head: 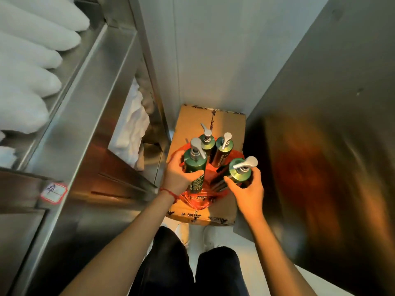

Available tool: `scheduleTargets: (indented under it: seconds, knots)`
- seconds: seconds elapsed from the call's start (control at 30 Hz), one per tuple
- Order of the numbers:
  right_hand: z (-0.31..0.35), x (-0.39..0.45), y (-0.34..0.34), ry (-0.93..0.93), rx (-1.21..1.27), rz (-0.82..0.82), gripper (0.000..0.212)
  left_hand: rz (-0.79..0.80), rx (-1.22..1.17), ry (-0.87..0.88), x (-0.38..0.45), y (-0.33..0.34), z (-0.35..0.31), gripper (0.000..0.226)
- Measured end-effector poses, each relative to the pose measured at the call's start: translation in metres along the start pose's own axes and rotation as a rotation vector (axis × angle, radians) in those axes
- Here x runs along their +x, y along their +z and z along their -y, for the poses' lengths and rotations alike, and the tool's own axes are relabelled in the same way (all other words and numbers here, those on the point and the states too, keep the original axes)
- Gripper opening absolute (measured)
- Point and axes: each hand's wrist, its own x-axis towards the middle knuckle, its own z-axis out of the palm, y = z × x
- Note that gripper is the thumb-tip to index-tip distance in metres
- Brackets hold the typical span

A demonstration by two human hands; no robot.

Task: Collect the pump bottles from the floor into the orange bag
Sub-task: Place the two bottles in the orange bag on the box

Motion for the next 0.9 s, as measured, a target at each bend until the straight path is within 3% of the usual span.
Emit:
scheduleTargets:
  seconds: [0.2, 0.9]
  knots:
    - [-0.021, 0.012, 0.012, 0.042, -0.011, 0.026, 0.063, -0.031, 0.164, 0.037, 0.009, 0.006, 0.012, 0.07]
    - [-0.076, 0.04, 0.04, 0.045, -0.041, 0.12, 0.067, 0.095, 0.11, -0.032, 0.027, 0.043, 0.063, 0.064]
